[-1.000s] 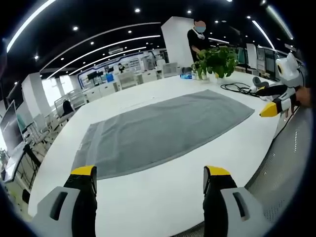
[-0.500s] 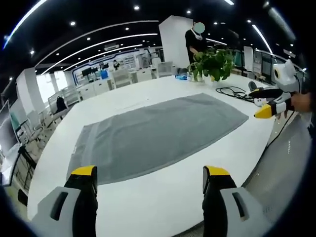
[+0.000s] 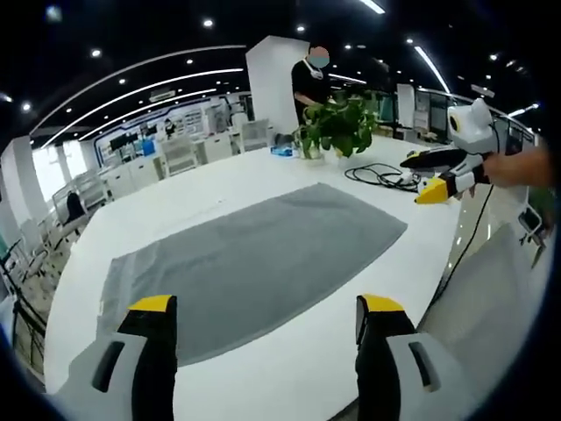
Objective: Fold the towel on the table until its edges align and the towel forms a compact rectangular stack.
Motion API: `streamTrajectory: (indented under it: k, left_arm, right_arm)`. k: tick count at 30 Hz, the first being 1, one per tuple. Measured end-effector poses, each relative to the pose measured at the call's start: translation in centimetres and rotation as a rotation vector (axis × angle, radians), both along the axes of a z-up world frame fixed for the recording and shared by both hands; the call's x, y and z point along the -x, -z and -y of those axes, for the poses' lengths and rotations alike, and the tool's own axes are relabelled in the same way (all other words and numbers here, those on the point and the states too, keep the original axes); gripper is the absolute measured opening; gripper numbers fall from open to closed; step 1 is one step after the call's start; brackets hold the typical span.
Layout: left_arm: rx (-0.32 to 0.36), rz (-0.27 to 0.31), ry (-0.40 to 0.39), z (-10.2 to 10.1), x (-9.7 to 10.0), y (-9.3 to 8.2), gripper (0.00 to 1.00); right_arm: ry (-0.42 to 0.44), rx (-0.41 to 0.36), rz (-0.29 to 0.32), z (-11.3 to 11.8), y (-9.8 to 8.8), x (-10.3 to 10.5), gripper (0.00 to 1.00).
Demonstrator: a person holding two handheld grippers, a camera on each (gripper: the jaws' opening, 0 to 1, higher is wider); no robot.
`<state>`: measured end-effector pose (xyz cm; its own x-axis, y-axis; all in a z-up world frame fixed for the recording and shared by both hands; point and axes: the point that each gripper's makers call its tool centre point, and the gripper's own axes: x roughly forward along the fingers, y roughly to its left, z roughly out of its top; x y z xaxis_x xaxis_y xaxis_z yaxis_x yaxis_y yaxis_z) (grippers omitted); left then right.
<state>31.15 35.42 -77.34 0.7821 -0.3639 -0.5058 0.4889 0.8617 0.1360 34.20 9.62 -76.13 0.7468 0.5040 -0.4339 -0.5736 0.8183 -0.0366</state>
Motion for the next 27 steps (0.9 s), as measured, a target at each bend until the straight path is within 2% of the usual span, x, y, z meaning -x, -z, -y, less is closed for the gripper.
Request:
streamTrajectory:
  k: [6,10,12,16,20,27]
  left_arm:
    - [0.004,-0.011,0.07,2.8,0.2,-0.7,0.84]
    - [-0.006,-0.019,0.128,5.1,0.3,-1.2,0.82]
    - [-0.005,-0.016,0.148,5.9,0.1,-1.5,0.82]
    - [-0.046,0.01,0.217,8.0,-0.1,-2.4,0.8]
    - [-0.03,0.013,0.233,9.9,-0.3,-3.1,0.79]
    - [-0.025,-0.005,0.254,12.3,-1.0,-2.6,0.78]
  right_arm:
    - [0.014,-0.043,0.013,1.5,-1.6,-1.0,0.87]
    - [0.029,-0.045,0.015,2.9,-2.1,-1.9,0.86]
    - [0.036,-0.05,0.014,3.8,-2.5,-2.4,0.85]
    - [0.039,-0.066,0.003,4.9,-3.0,-3.2,0.83]
    - [0.038,-0.055,0.018,6.0,-3.5,-4.0,0.83]
    - [0.032,-0.046,0.029,8.2,-4.5,-5.8,0.82]
